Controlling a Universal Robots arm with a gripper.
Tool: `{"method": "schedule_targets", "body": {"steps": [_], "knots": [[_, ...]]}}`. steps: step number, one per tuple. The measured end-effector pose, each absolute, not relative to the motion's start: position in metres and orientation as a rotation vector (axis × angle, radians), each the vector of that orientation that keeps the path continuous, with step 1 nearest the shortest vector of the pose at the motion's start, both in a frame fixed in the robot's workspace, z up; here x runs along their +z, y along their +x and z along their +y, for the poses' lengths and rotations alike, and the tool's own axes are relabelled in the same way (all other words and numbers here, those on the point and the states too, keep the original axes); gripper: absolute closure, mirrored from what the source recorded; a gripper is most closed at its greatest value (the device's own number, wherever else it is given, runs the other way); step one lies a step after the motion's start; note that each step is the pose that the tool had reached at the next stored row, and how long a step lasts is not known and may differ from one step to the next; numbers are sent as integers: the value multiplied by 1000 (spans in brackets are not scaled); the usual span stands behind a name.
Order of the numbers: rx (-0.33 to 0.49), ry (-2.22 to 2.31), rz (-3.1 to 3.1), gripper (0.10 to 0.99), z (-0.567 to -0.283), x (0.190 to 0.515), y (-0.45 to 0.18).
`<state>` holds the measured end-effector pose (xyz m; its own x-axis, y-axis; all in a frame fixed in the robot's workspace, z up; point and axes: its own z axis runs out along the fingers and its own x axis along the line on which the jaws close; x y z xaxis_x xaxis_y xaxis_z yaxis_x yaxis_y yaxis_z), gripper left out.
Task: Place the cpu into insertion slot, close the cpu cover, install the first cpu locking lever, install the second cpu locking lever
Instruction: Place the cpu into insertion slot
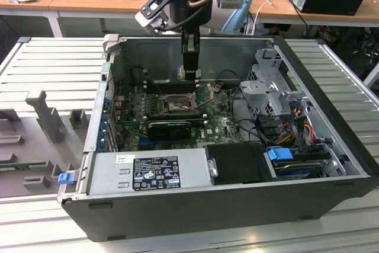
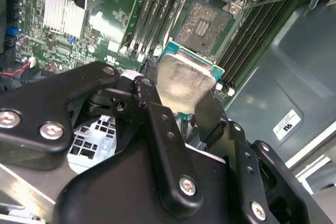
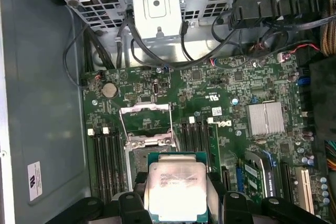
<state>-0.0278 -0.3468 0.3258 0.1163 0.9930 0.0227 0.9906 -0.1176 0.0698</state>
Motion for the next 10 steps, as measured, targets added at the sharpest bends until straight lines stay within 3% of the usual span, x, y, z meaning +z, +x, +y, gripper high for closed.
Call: {"method": "schedule_targets", "body": {"steps": [10], "knots": [[117,2215,2192,561,-347,315,-30]]}}
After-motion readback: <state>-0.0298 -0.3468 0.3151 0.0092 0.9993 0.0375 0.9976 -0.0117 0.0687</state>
